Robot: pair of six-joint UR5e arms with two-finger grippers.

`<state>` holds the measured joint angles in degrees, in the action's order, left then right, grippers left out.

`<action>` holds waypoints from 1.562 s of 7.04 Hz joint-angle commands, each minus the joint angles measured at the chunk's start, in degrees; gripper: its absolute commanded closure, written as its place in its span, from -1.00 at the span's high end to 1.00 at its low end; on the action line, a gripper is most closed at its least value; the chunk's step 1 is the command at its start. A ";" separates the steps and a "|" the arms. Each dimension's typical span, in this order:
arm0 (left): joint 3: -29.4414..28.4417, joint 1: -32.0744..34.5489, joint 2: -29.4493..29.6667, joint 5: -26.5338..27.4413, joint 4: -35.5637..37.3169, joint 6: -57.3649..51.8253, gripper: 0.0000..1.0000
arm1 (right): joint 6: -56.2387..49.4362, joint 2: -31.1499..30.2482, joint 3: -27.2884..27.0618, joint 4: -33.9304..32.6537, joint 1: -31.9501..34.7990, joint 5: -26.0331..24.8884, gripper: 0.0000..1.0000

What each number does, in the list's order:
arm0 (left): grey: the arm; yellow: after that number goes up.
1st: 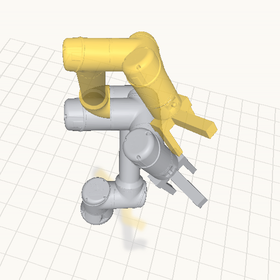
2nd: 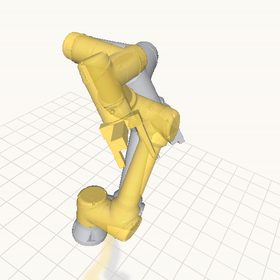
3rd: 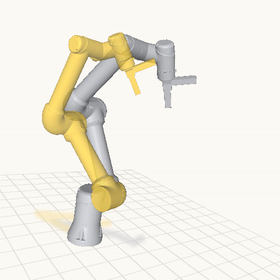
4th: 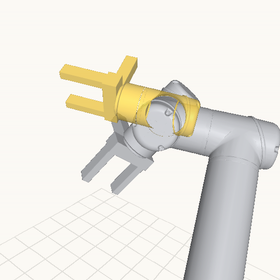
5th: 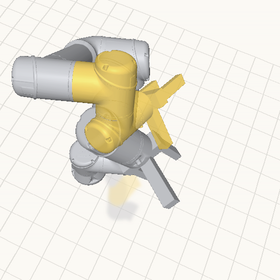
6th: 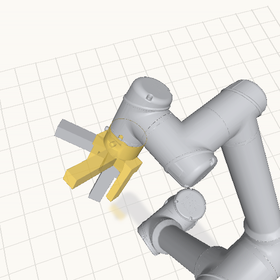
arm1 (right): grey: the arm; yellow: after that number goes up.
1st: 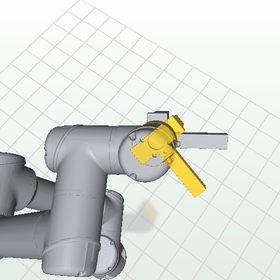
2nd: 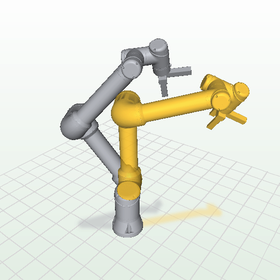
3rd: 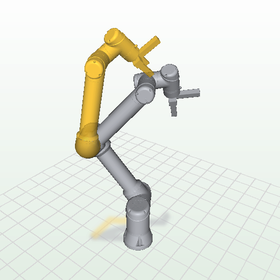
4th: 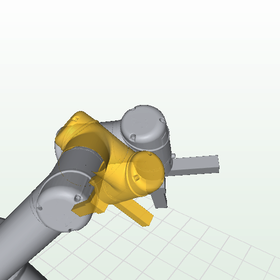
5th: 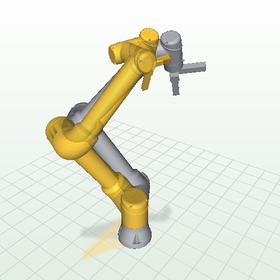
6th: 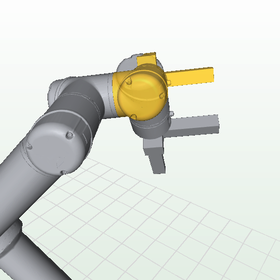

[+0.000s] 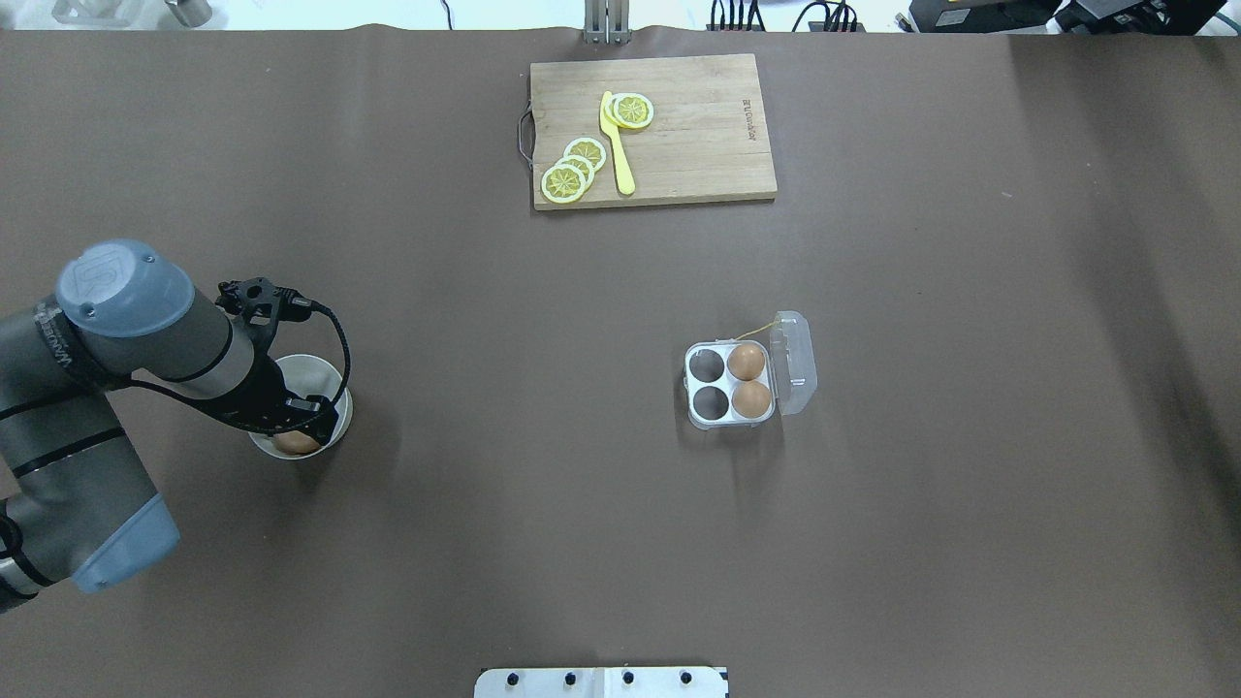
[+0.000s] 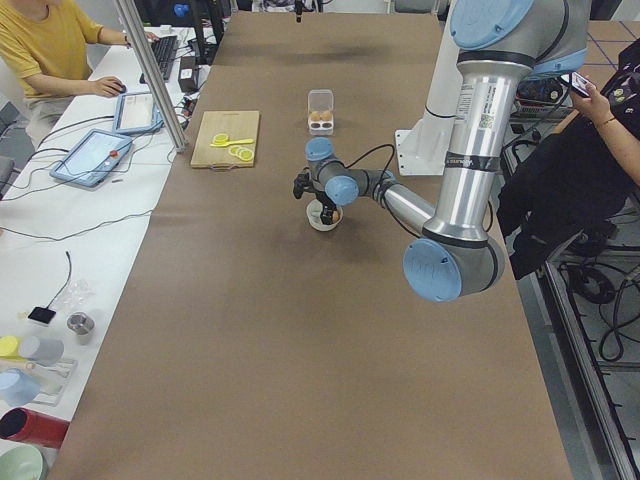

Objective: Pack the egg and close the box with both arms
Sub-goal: 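Lift the brown egg out of the bowl with the left gripper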

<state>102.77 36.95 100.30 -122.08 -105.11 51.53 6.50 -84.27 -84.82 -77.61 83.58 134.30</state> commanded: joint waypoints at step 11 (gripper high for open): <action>2.44 7.16 10.42 -1.05 -0.36 0.59 0.13 | 0.00 -0.10 0.09 -0.09 0.00 0.44 1.00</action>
<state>105.36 42.55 108.12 -123.12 -105.26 51.69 6.50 -84.30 -84.74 -77.69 83.58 134.64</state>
